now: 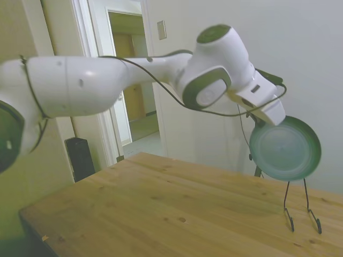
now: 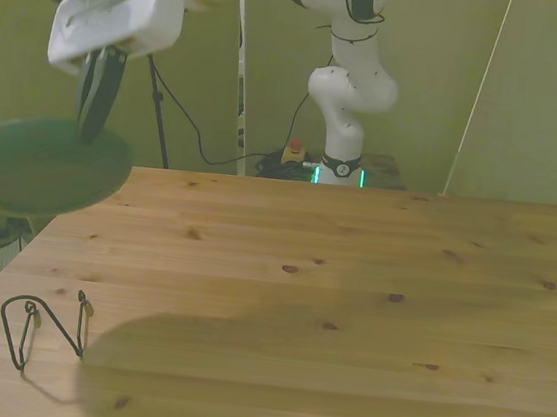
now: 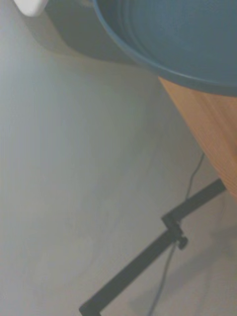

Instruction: Unload the plate

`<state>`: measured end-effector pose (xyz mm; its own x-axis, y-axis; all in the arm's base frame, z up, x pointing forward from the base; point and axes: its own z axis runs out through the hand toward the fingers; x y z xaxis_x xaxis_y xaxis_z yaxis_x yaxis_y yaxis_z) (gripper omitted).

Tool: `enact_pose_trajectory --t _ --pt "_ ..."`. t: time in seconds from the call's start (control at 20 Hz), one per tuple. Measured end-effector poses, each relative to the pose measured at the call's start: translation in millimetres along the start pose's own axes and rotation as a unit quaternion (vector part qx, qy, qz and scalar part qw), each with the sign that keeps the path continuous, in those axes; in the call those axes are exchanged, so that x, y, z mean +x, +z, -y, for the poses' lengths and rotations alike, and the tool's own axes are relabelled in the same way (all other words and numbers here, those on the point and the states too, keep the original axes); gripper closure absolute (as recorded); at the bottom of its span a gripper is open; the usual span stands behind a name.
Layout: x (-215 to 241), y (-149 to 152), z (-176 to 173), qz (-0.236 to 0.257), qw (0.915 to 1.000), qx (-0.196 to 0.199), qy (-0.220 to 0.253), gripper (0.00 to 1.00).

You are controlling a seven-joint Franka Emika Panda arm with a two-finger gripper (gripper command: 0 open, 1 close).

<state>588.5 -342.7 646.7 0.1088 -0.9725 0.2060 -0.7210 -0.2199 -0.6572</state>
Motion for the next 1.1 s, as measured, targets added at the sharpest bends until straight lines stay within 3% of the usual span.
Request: enact_pose_trajectory --t 0.1,0.2,0.4,0.6,0.85,1.1 --pt "-21.5 -18.6 6.0 -0.001 0.9996 -0.022 -0.015 1.00" --pt "-54.0 -14.8 13.4 -0.011 0.9982 -0.057 -0.018 1.00" --pt "-132.0 25.4 21.7 0.017 0.9930 -0.115 -0.020 1.00" --pt "-186.7 69.0 2.4 0.034 0.9831 -0.178 -0.026 1.00" --pt "-211.3 149.5 -55.8 0.011 0.9719 -0.230 -0.049 1.00" --pt "-211.2 192.8 -84.0 -0.008 0.9648 -0.256 -0.058 1.00"
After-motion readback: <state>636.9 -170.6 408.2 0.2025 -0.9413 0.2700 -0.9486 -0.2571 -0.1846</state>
